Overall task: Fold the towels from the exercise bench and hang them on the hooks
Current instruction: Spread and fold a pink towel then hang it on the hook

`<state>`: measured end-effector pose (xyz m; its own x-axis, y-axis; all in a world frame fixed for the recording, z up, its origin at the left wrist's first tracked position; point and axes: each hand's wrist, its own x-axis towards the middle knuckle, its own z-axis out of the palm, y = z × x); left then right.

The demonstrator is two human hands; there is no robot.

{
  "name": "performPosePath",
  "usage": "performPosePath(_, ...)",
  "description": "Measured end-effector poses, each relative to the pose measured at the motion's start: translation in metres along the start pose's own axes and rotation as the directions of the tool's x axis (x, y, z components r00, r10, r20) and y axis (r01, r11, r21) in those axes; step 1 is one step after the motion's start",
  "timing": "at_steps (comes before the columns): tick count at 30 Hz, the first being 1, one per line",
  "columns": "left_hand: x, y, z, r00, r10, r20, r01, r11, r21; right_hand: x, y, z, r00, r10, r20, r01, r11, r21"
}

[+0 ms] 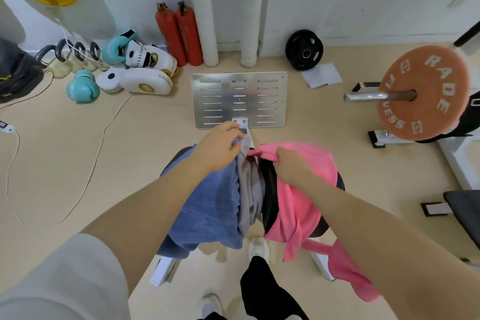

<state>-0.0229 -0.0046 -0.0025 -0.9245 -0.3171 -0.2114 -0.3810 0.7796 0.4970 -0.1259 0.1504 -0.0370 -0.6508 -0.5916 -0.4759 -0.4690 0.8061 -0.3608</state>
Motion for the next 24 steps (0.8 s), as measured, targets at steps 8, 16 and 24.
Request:
performPosePath(8, -0.049, 0.026, -0.020, 0.986, 0.146, 0.083, -0.135, 0.983, -0.125, -0.070, -0.029, -0.023, 0.973, -0.020, -0.230, 0.165, 0.756, 0.633)
performPosePath(16, -0.134, 0.038, -0.047, 0.975, 0.194, -0.107, -0.220, 0.909, -0.354, -0.159, -0.106, -0.034, 0.910, -0.147, -0.388, 0.404, 0.529, 0.746)
performPosePath(24, -0.189, 0.007, -0.075, 0.911, -0.026, -0.412, -0.101, 0.954, -0.283, -0.215, -0.137, -0.049, 0.949, -0.067, -0.307, 0.303, -0.061, 0.951)
